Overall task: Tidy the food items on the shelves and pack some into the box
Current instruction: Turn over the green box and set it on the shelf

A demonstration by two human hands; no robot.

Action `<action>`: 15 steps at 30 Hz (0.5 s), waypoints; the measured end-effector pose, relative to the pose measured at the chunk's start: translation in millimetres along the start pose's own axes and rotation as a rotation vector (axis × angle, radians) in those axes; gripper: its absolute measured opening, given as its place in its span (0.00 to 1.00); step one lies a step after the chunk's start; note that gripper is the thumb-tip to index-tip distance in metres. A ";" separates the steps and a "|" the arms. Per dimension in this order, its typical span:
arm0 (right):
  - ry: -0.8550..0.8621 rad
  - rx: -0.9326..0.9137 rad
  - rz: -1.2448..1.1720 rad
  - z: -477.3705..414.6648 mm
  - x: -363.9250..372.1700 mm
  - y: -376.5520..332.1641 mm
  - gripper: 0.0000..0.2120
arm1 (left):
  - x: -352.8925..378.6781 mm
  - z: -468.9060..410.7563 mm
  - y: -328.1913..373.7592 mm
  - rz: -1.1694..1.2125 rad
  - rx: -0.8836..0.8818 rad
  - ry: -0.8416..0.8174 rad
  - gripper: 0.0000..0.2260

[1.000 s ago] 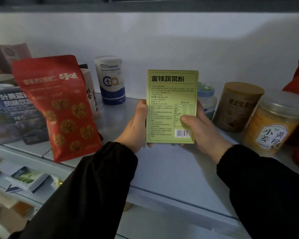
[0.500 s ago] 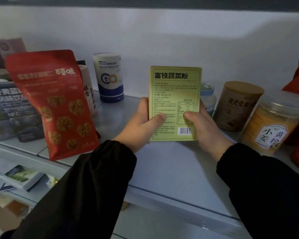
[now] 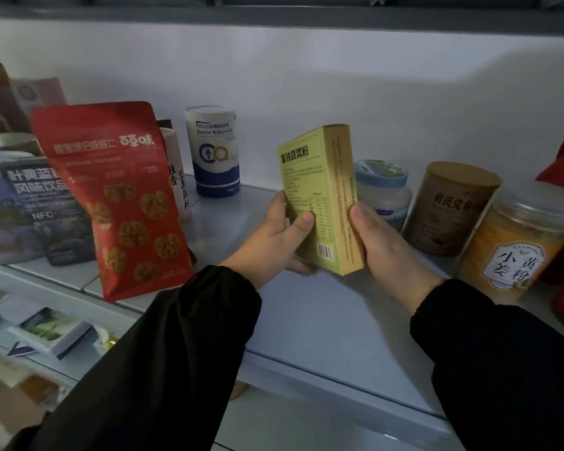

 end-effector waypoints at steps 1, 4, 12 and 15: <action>-0.022 0.017 0.001 0.8 0.3 -1.5 0.19 | 0.4 0.0 -0.5 -0.016 -0.013 -0.021 0.26; -0.069 0.078 -0.065 2.7 0.5 -8.2 0.19 | 0.2 -1.3 -1.4 -0.047 -0.033 -0.072 0.19; -0.130 -0.016 -0.030 1.0 -4.9 -11.7 0.17 | 1.6 -1.5 0.4 -0.097 -0.047 -0.091 0.27; -0.146 -0.068 -0.015 1.5 -5.1 -9.3 0.34 | 1.8 -0.5 0.7 -0.094 -0.057 -0.075 0.28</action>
Point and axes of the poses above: each hand's wrist, its own z-axis away from the middle knuckle, its own x-axis out of the palm, y = z × x, the point moved 1 cm from there along -z, towards the middle knuckle, and after that the axes turned 14 degrees about -x, right-handed, at the moved point
